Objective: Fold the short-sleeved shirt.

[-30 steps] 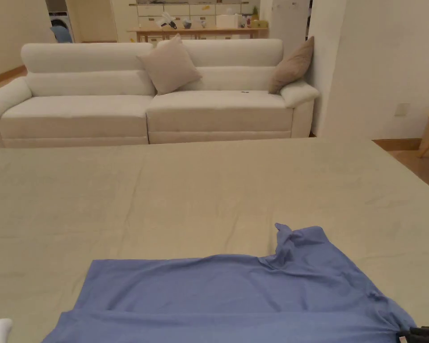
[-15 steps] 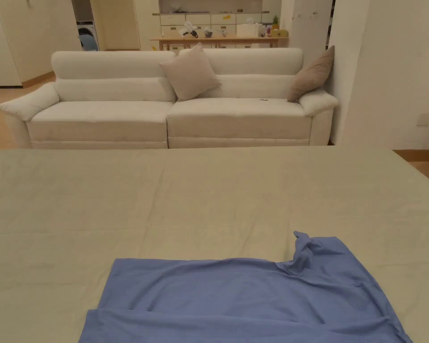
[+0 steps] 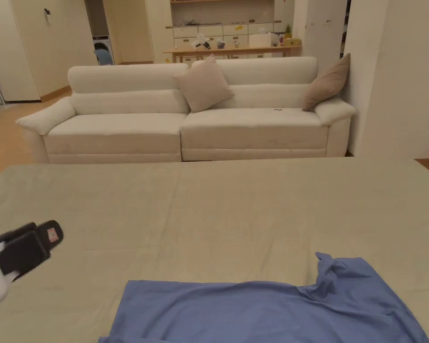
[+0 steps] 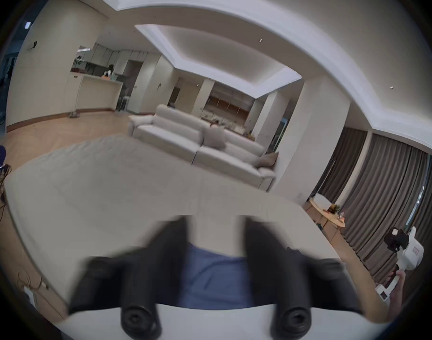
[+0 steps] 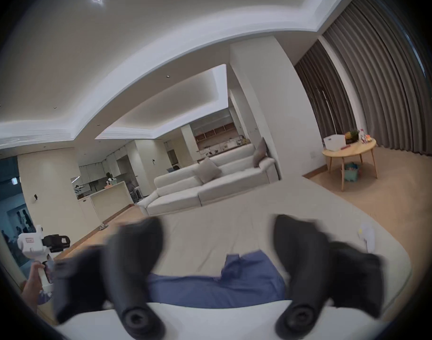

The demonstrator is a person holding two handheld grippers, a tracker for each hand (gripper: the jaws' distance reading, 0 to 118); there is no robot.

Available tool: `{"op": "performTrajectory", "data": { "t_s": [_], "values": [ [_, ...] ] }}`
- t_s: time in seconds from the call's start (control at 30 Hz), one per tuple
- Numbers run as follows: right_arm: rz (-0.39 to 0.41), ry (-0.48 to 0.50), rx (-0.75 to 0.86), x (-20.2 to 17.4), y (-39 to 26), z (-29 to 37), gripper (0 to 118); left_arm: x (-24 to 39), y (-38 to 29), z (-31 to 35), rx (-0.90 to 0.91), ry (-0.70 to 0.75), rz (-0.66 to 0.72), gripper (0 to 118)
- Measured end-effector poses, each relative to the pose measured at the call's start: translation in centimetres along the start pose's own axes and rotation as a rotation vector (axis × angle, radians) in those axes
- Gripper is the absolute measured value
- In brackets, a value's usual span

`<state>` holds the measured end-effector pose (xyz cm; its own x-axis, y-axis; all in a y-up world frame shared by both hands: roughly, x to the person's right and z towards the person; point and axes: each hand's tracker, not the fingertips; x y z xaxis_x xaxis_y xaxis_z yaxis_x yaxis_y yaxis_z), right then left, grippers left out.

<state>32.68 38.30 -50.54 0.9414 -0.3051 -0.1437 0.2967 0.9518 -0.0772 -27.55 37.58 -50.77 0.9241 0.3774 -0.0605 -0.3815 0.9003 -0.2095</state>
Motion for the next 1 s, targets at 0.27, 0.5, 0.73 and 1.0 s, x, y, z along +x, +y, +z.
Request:
{"op": "performTrajectory", "data": {
  "t_s": [0.27,0.5,0.73,1.0],
  "values": [
    [0.060,0.000,-0.022,-1.2,-0.9,-4.9,0,-1.8,-0.4,-19.9,-0.469,0.013,-0.092,0],
    [0.071,-0.017,-0.123,0.0,-4.4,-7.7,0,-7.1,-9.9,-33.2,-0.918,0.097,-0.150,105],
    [0.064,-0.055,-0.200,1.7,-6.7,-9.5,0,-10.5,-14.5,-36.9,-0.973,0.131,0.022,112],
    [0.010,-0.084,-0.261,3.2,-9.0,-10.3,0,-7.0,-15.9,-35.8,-0.956,0.192,-0.253,68]
  ]
}}
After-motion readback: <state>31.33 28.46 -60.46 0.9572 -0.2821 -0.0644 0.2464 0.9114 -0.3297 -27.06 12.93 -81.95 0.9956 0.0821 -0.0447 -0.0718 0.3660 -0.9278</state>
